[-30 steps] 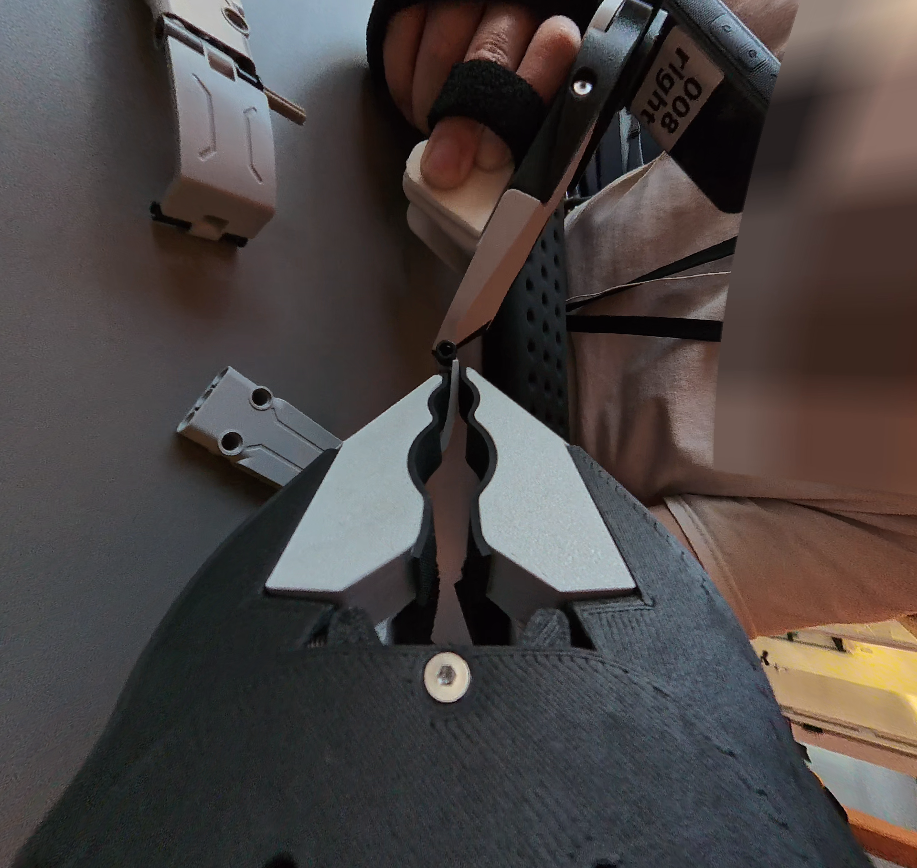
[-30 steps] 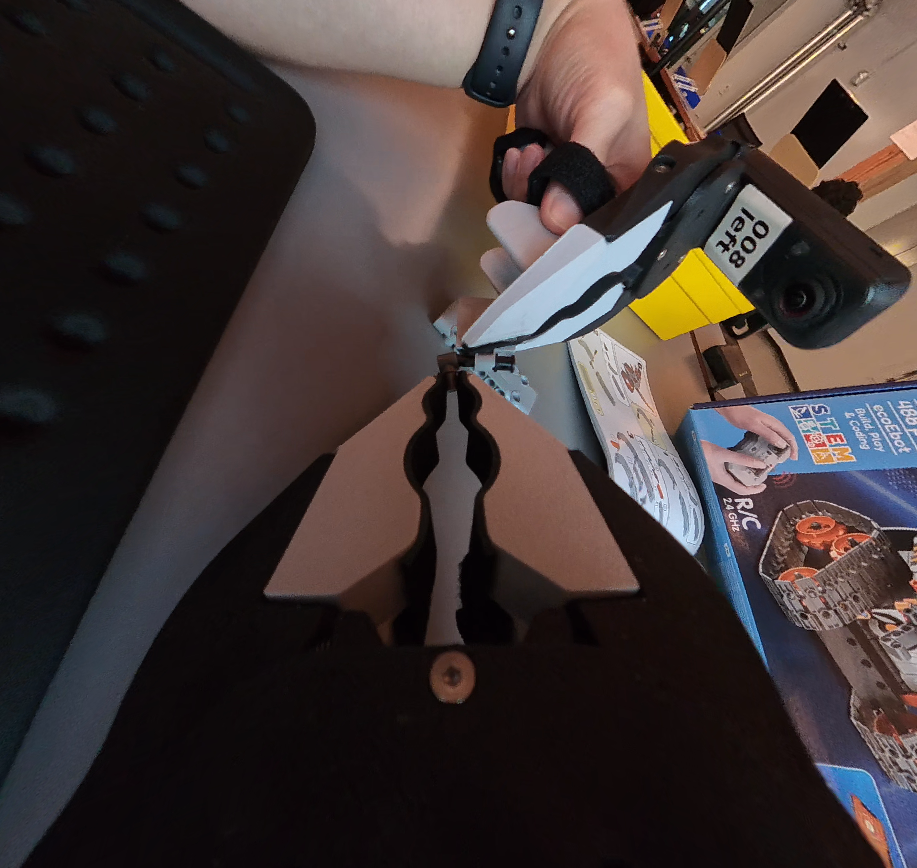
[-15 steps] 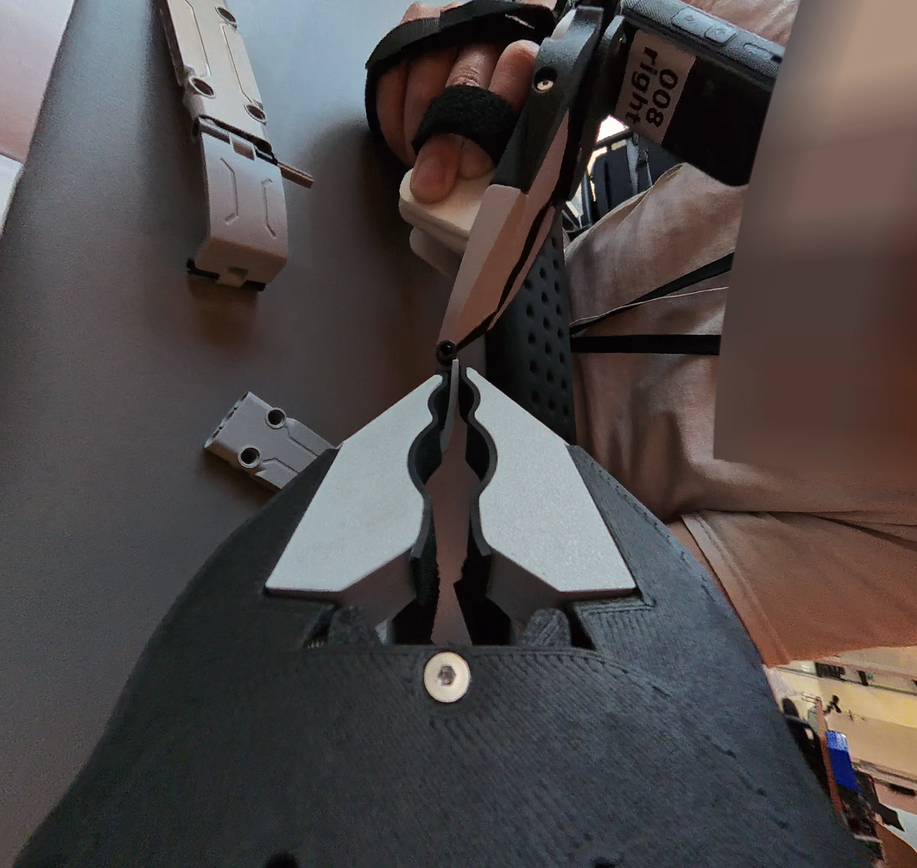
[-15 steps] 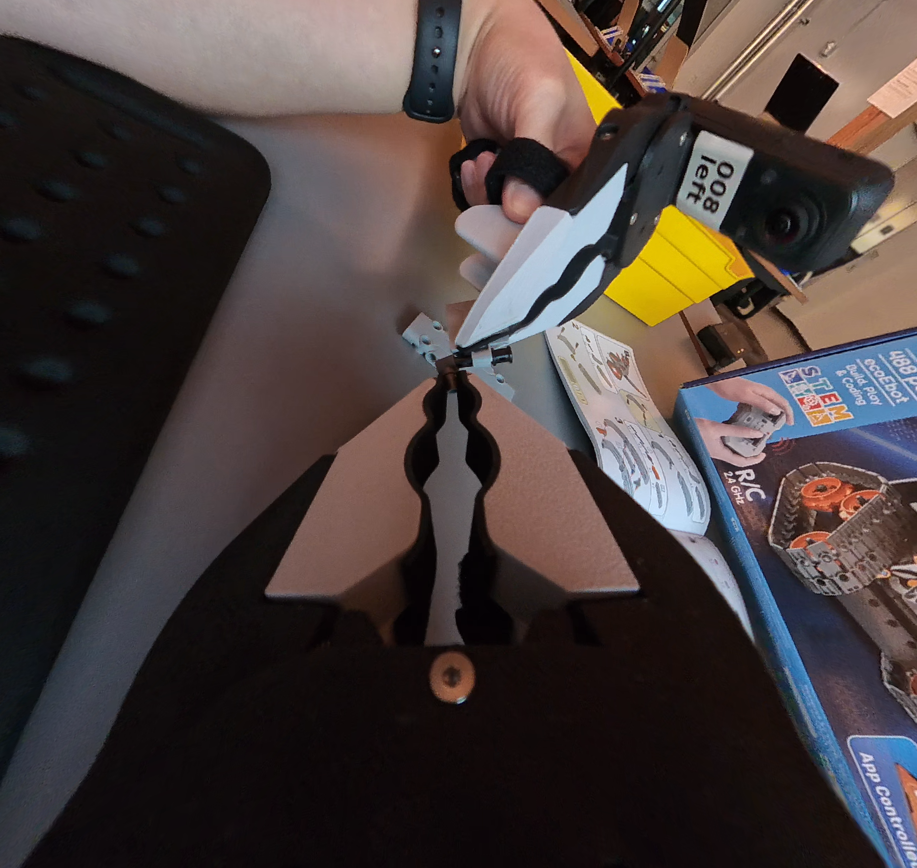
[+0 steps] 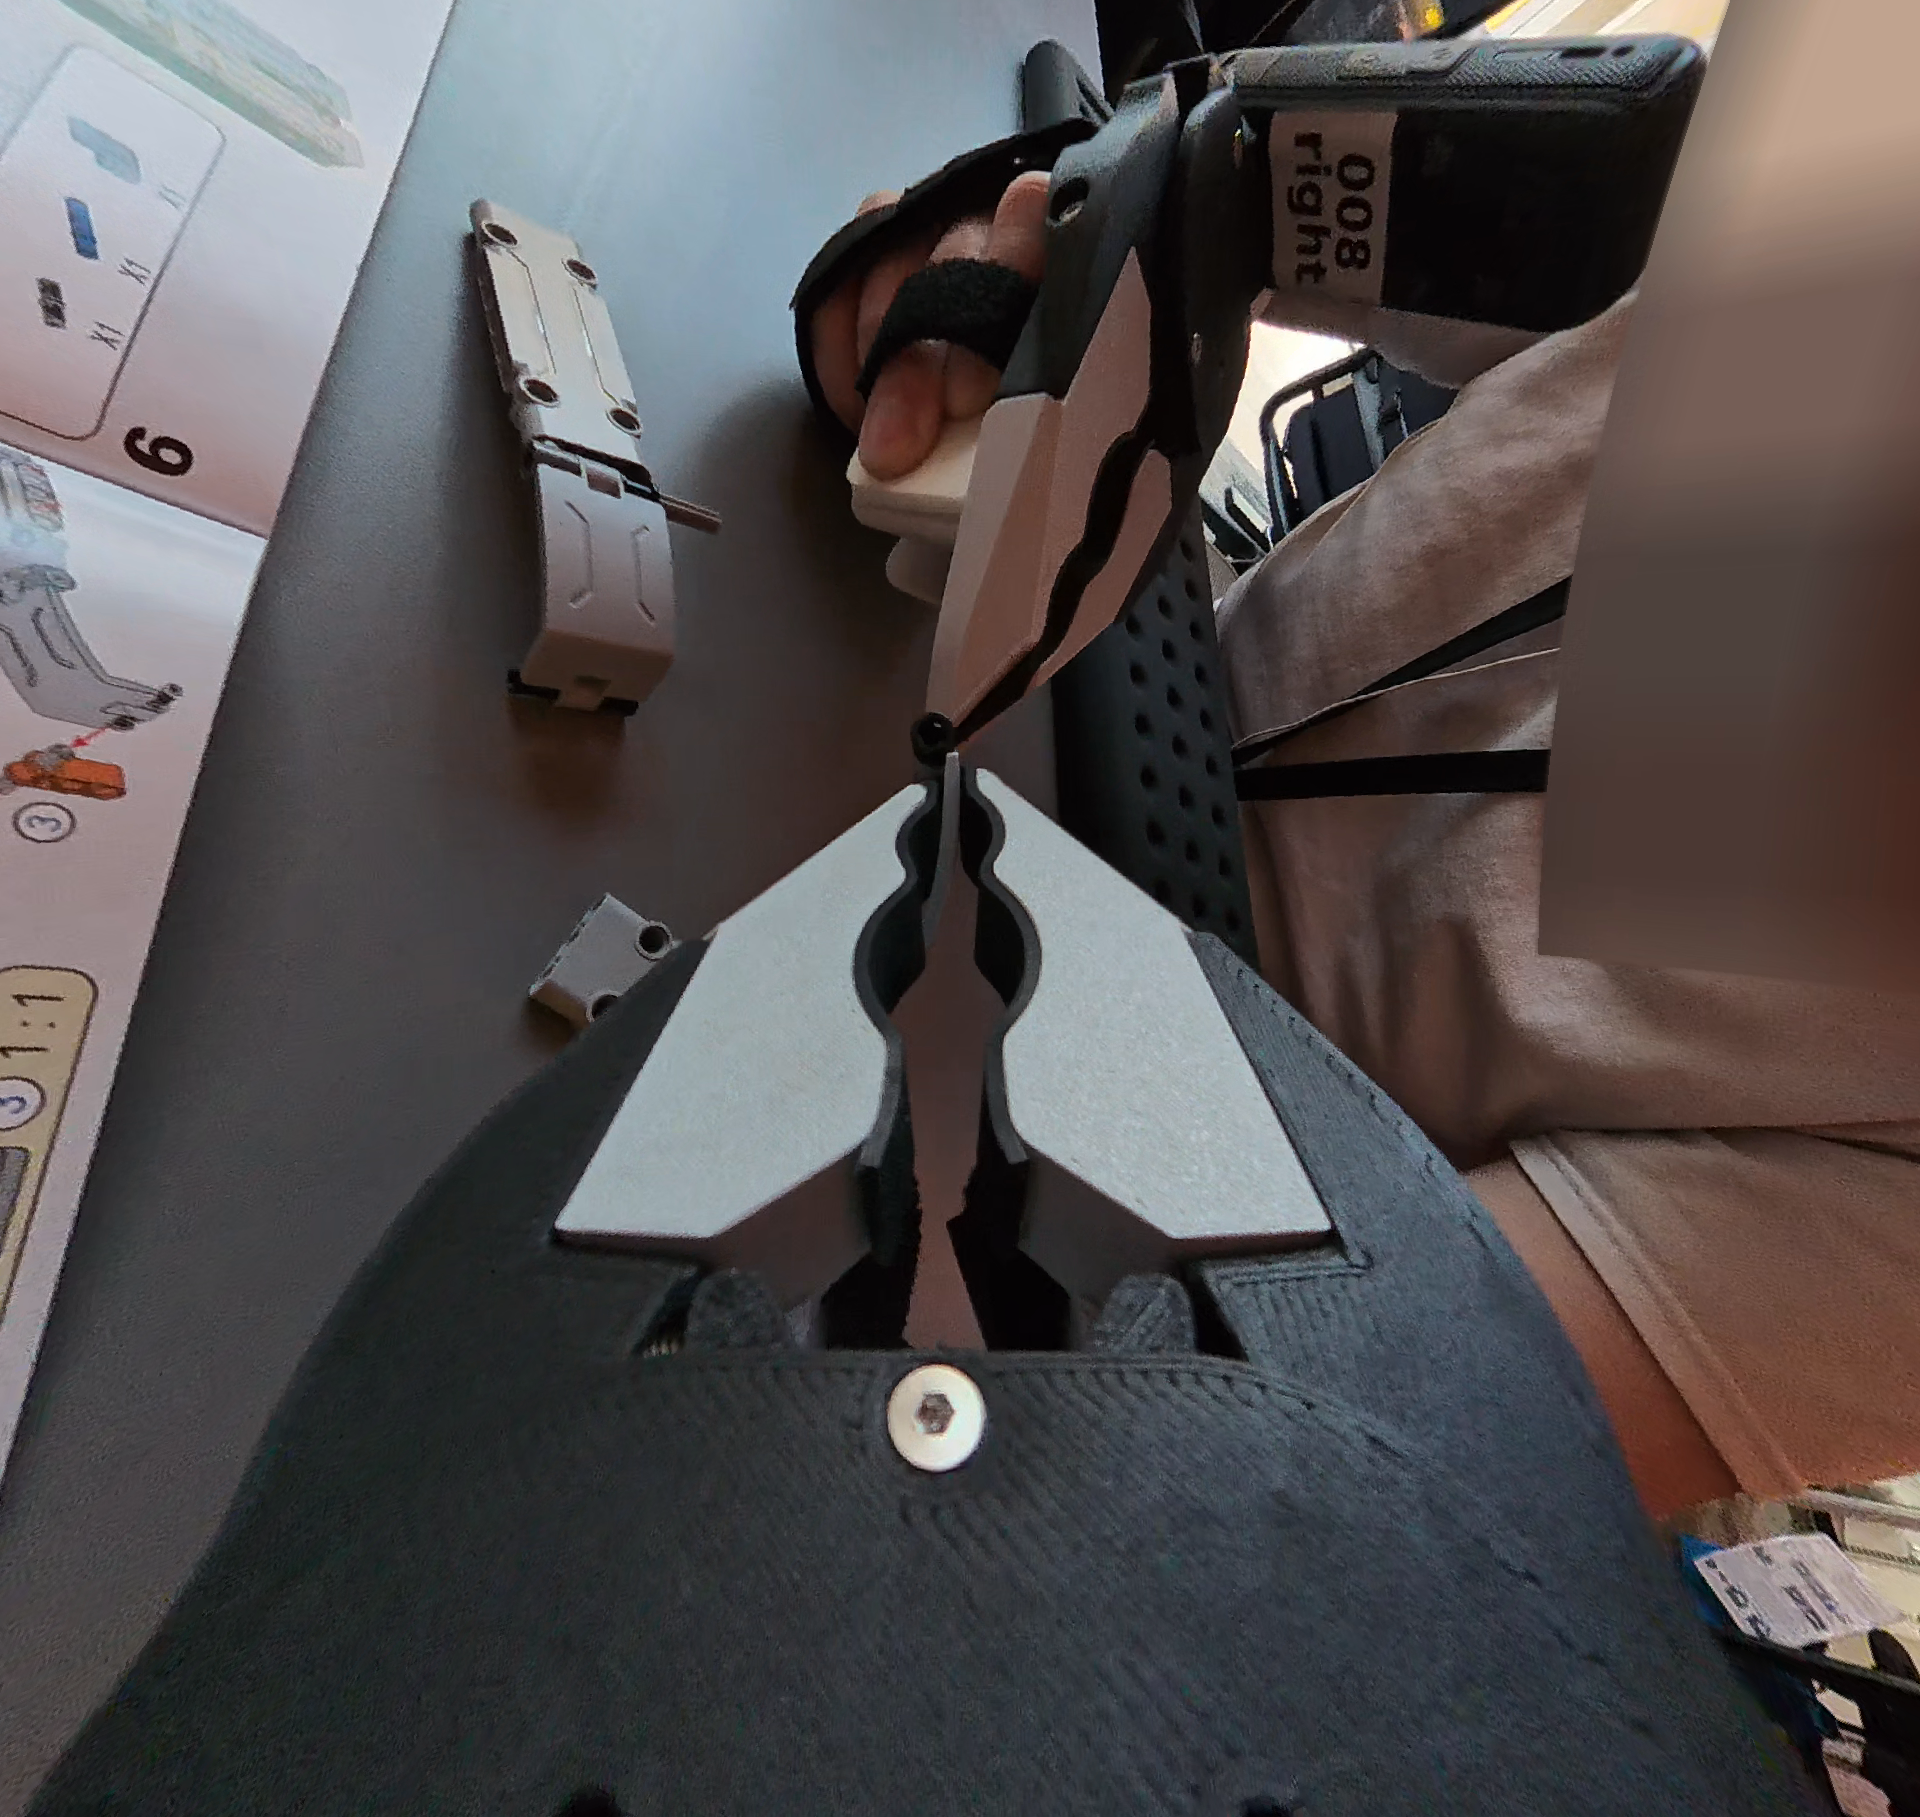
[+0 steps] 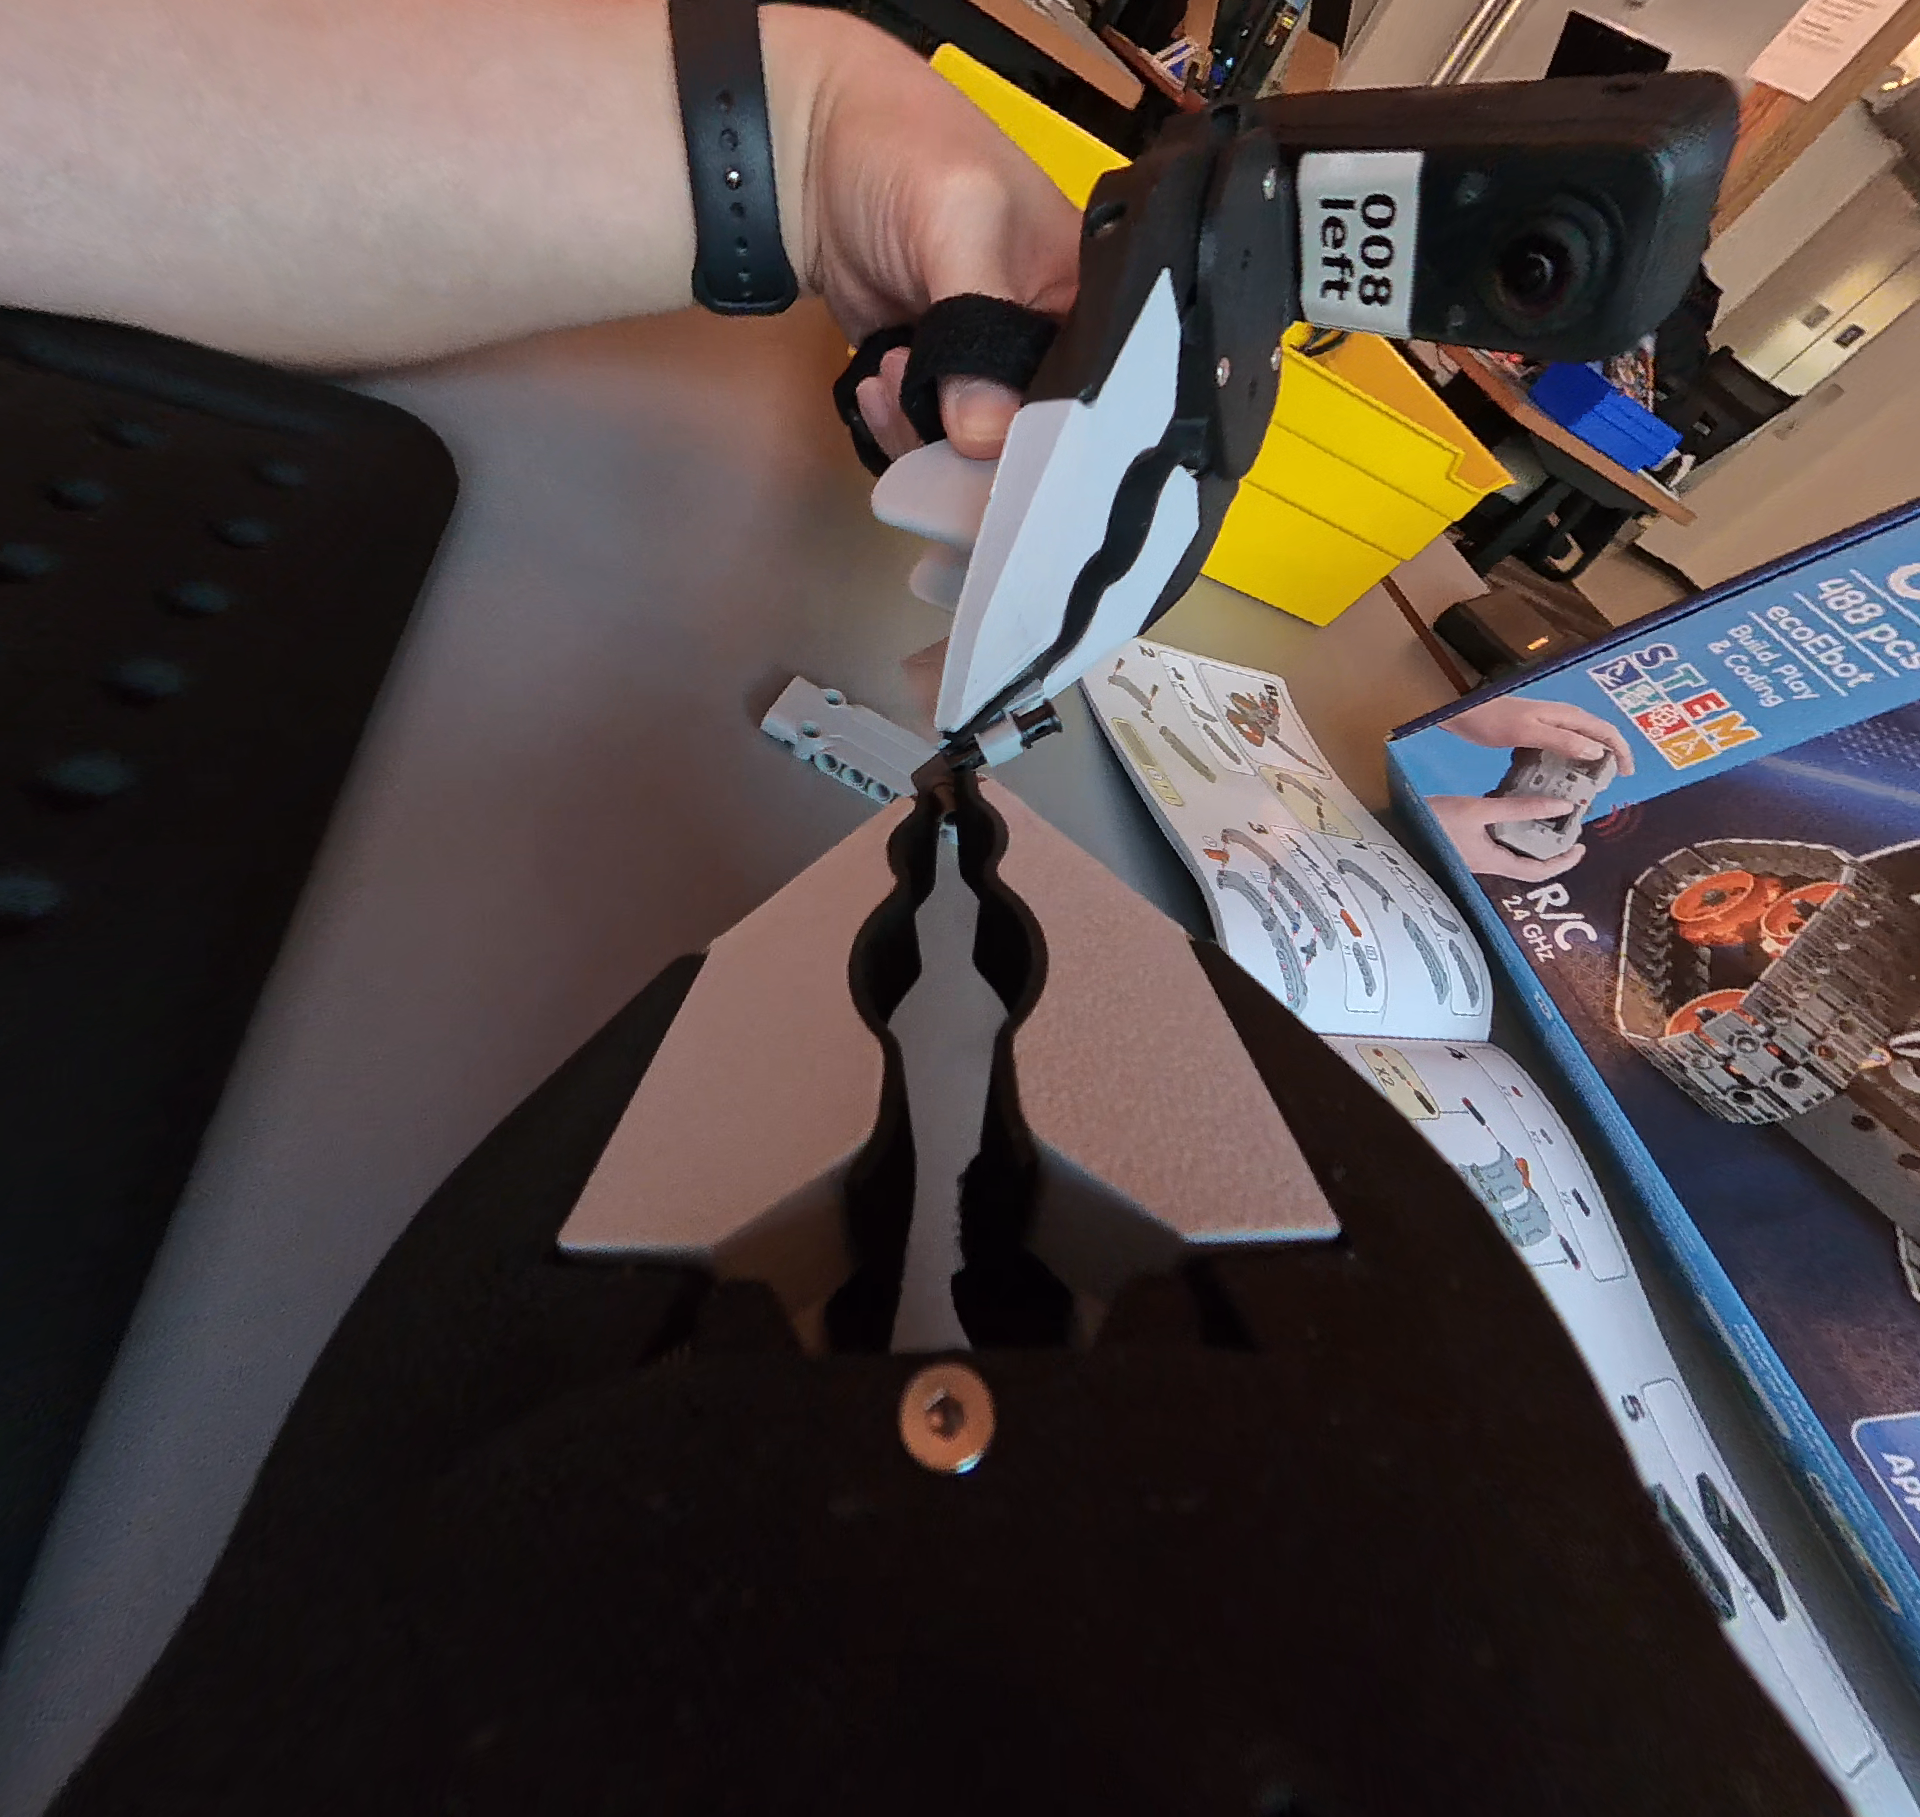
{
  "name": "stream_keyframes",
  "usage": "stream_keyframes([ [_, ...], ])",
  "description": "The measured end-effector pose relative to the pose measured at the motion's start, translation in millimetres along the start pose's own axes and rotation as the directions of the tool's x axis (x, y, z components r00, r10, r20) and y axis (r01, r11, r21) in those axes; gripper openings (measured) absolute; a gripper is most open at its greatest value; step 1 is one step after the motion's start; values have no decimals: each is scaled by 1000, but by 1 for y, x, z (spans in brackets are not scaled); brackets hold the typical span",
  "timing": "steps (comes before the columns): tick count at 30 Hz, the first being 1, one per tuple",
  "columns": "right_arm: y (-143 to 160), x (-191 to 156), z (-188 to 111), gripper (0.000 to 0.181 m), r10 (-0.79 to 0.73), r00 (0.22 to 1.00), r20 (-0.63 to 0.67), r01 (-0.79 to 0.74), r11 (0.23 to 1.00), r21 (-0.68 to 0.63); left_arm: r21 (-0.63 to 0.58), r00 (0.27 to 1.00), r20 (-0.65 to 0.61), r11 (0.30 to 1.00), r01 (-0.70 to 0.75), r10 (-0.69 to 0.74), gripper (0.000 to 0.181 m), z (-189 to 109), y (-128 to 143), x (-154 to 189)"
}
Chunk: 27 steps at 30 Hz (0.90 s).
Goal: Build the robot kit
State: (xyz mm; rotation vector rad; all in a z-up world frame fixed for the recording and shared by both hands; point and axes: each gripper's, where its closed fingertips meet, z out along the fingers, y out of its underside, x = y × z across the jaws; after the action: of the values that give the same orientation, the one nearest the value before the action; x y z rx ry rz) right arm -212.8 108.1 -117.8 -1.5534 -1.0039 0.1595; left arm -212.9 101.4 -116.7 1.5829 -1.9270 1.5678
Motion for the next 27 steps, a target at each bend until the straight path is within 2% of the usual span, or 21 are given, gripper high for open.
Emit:
stream_keyframes([
  [7,-2,11,-3,1,77,997,-25,-76,997,33,64,999,2,997,-35,35,1,-4,-11,-1],
  [16,-3,11,-3,1,109,994,-5,-108,993,42,77,999,-1,996,-33,33,0,-5,-13,-1],
  [22,-6,1,-2,2,79,995,66,-82,995,56,60,999,-43,998,8,-6,0,-4,-7,2],
  [27,-7,0,-3,2,17,998,62,-20,999,47,58,998,-61,998,14,-10,1,-4,-6,3],
])
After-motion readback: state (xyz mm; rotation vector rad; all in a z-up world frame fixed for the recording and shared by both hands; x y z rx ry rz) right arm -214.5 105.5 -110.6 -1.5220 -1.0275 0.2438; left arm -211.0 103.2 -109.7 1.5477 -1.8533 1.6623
